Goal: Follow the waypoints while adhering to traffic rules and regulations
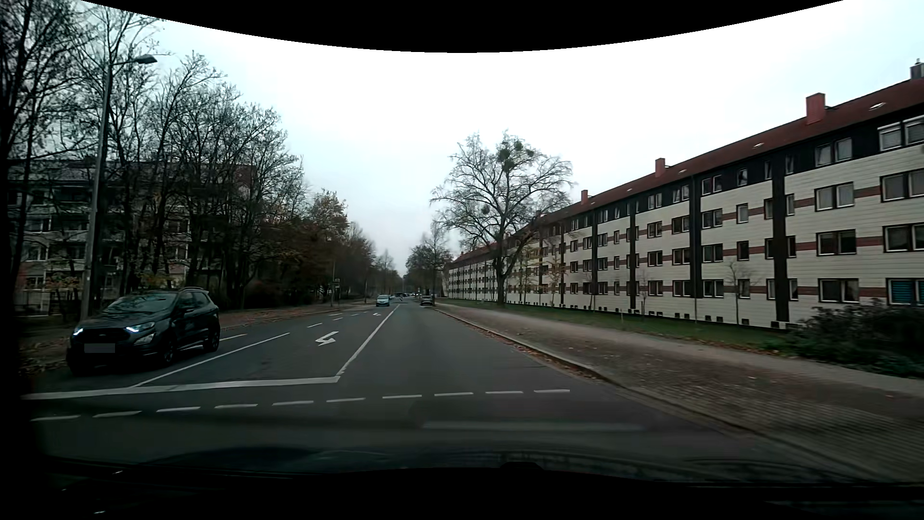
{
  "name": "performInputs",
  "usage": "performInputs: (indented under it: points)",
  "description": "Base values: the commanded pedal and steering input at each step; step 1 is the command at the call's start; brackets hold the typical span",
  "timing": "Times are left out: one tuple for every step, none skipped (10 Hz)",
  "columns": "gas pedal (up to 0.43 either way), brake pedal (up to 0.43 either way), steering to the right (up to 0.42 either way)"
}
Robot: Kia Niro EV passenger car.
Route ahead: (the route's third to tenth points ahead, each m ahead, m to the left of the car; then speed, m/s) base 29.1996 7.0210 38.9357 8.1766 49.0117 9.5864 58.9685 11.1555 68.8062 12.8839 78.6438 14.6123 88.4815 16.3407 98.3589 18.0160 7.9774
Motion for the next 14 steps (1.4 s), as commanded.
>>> performInputs:
  points:
    - [0.268,0.0,-0.128]
    - [0.268,0.0,-0.114]
    - [0.268,0.0,-0.098]
    - [0.268,0.0,-0.081]
    - [0.268,0.0,-0.071]
    - [0.268,0.0,-0.056]
    - [0.268,0.0,-0.042]
    - [0.268,0.0,-0.034]
    - [0.268,0.0,-0.024]
    - [0.268,0.0,-0.018]
    - [0.26,0.0,-0.017]
    - [0.26,0.0,-0.015]
    - [0.26,0.0,-0.011]
    - [0.248,0.0,-0.011]
